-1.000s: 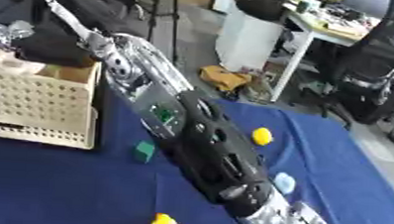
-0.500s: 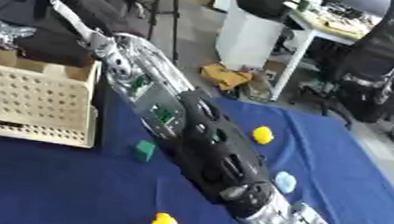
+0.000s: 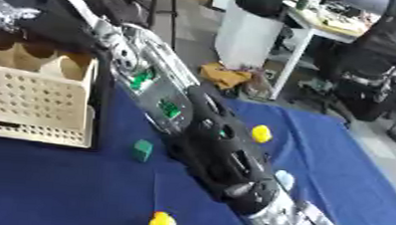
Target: Pick up objects from table and place into drawer.
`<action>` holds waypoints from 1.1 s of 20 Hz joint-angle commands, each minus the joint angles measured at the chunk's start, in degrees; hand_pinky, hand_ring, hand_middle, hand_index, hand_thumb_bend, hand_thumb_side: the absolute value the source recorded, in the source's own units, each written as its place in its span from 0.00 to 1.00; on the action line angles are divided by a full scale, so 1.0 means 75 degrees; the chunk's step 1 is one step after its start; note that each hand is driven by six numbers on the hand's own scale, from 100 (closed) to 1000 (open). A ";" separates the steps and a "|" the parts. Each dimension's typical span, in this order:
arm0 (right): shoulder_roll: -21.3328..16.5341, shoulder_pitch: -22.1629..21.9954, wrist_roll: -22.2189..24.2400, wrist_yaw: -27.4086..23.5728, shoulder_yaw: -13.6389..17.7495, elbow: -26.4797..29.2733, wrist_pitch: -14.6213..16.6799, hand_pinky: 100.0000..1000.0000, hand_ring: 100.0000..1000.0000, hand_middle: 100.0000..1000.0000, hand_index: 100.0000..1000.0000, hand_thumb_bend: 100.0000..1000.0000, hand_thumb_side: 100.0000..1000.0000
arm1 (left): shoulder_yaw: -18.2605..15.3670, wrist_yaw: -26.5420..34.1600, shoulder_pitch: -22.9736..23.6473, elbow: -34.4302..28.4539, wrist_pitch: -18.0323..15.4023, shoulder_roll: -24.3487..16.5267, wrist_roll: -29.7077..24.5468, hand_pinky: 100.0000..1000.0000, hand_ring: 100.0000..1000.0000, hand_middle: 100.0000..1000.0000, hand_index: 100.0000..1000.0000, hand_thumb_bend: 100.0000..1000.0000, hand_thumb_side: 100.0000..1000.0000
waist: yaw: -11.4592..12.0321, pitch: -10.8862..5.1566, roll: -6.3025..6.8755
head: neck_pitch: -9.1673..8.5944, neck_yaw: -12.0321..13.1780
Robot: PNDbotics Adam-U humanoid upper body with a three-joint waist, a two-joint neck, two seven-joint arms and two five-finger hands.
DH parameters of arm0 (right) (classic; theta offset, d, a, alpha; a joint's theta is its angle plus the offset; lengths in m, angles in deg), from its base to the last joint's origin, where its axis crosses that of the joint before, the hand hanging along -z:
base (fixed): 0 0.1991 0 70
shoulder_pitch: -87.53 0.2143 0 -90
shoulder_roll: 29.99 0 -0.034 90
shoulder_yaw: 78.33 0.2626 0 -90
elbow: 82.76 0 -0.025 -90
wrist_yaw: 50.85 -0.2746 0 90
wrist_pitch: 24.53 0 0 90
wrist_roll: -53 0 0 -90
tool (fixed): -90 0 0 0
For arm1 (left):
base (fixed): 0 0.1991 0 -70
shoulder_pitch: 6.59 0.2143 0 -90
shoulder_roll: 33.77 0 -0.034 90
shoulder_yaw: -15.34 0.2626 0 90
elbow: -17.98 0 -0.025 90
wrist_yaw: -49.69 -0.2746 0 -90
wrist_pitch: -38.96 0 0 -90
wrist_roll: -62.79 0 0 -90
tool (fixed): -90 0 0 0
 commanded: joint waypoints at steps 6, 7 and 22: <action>-0.0907 0.0012 -0.0566 -0.0714 0.0490 0.1382 -0.0251 0.53 0.82 0.57 0.80 0.34 0.91 | -0.0081 -0.0014 0.0100 -0.0099 0.0033 -0.0137 0.0131 0.60 0.80 0.70 0.91 0.00 1.00 | -0.0304 -0.0396 0.0223 | 0.0258 0.0184; -0.1043 -0.0091 -0.0684 -0.0847 0.0577 0.1627 -0.0332 0.53 0.82 0.57 0.80 0.34 0.91 | -0.0103 -0.0042 0.0121 -0.0099 0.0026 -0.0152 0.0171 0.60 0.80 0.70 0.91 0.00 1.00 | -0.0358 -0.0420 0.0252 | 0.0288 0.0233; -0.2846 -0.3088 -0.3656 -0.4212 0.2920 0.3385 0.0479 0.46 0.76 0.55 0.76 0.13 0.94 | -0.0395 -0.0580 0.0153 -0.0099 -0.0325 -0.0869 0.0927 0.58 0.77 0.69 0.89 0.00 0.96 | -0.1318 -0.0808 0.1038 | 0.0872 0.1611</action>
